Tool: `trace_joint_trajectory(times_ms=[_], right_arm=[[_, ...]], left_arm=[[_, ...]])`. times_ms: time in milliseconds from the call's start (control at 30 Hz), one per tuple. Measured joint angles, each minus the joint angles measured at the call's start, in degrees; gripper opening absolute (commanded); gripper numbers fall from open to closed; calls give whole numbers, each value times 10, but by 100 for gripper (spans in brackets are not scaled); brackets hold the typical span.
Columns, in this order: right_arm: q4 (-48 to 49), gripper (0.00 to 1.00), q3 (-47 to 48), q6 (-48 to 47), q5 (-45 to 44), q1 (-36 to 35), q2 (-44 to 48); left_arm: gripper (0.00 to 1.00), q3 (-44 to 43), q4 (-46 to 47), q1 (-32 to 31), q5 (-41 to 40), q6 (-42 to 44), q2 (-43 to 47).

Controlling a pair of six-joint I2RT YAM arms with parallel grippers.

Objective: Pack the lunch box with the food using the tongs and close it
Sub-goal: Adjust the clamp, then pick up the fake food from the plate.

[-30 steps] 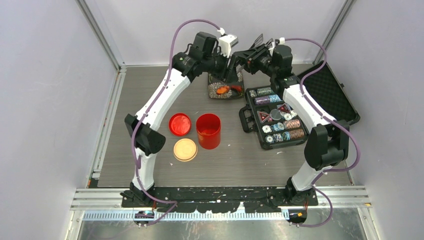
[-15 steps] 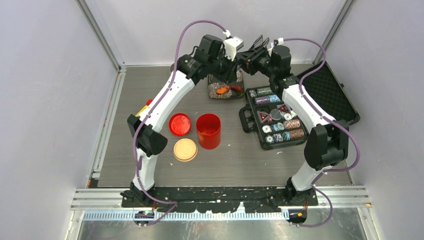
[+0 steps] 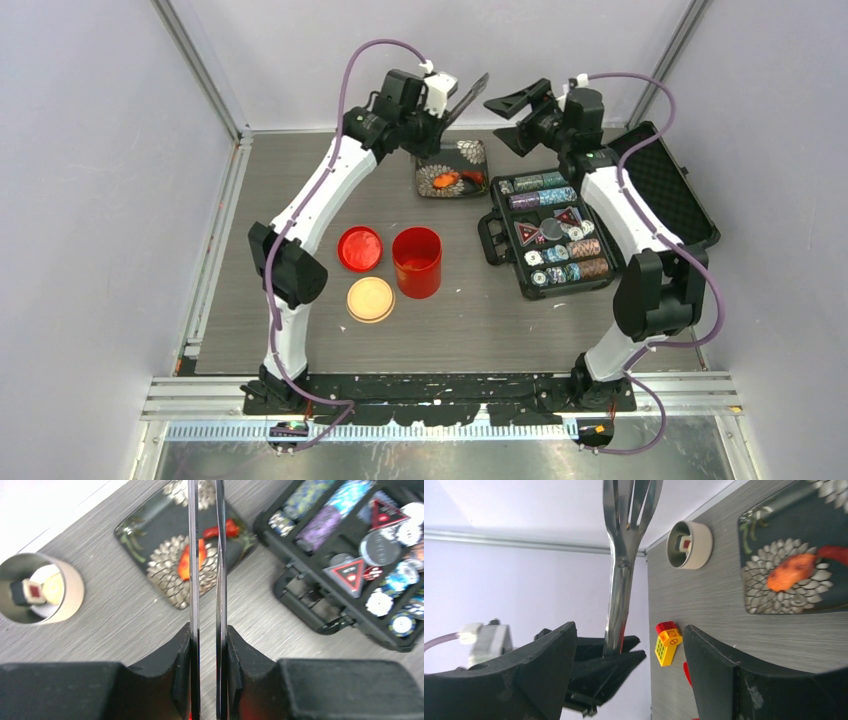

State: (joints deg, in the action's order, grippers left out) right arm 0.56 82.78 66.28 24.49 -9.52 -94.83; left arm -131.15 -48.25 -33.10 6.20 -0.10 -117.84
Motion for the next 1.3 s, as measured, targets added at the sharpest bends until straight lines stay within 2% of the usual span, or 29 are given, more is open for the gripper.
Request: trace_joint_trajectory(times_ms=[300, 433, 600, 800, 1300], right_arm=[[-50, 82, -17, -46, 29, 80, 41], [-65, 82, -19, -63, 36, 100, 52], [-71, 82, -29, -71, 40, 116, 57], [-86, 82, -37, -77, 40, 123, 59], [-94, 82, -47, -78, 42, 132, 75]], left_arm=[[39, 149, -16, 83, 1, 88, 50], [39, 192, -28, 111, 10, 127, 56], [40, 232, -33, 112, 21, 169, 59], [41, 232, -41, 109, 38, 217, 55], [44, 179, -79, 103, 38, 288, -41]])
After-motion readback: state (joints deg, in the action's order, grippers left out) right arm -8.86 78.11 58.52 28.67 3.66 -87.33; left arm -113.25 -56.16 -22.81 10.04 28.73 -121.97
